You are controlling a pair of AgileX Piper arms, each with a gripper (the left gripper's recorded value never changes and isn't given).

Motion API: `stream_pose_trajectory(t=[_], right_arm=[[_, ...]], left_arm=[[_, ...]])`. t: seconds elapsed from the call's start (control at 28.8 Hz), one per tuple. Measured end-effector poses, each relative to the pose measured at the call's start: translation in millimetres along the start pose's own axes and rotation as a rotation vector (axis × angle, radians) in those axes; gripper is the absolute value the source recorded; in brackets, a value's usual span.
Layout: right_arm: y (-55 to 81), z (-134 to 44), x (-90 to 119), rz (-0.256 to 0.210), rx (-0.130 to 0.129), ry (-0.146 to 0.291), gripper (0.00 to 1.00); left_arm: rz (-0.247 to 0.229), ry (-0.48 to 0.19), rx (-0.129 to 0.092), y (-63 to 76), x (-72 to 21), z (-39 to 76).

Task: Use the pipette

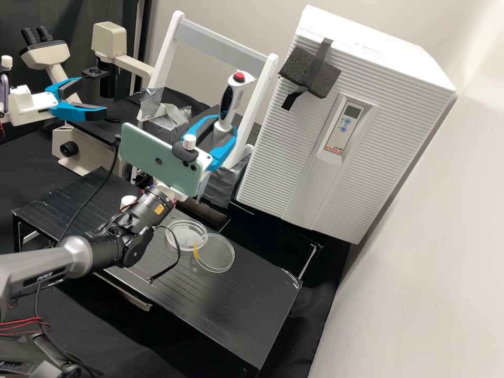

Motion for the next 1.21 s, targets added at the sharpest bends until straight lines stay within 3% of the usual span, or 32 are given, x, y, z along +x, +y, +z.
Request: stream_pose_trajectory(t=[0.17, 0.35, 0.49, 0.59, 0.8, 0.97, 1.21], right_arm=[[16.8, 5.6, -2.8, 0.096, -0.012, -0.032, 0.00], [23.4, 12.2, -5.3, 0.125, -0.042, -0.062, 0.00], [22.4, 13.8, -6.6, 0.119, -0.046, -0.067, 0.00], [19.2, 12.1, -5.9, 0.102, -0.020, -0.055, 0.00], [4.7, 10.2, -1.9, 0.039, 0.012, -0.038, 0.00], [-0.3, 7.0, -1.2, 0.019, 0.024, -0.023, 0.00], [-3.4, 4.4, -1.0, 0.006, 0.033, -0.012, 0.00]], left_arm=[[-0.004, -0.013, -0.004, -1.5, 0.5, 4.1], [-0.007, -0.022, -0.009, -2.6, 0.9, 7.4], [-0.008, -0.028, -0.012, -3.3, 1.1, 9.4], [-0.011, -0.015, -0.023, -5.1, -0.5, 7.9], [-0.041, 0.022, -0.023, -12.7, -8.8, -1.6], [-0.054, 0.052, -0.021, -15.9, -13.9, -9.2], [-0.053, 0.054, -0.021, -15.8, -14.1, -9.9]])
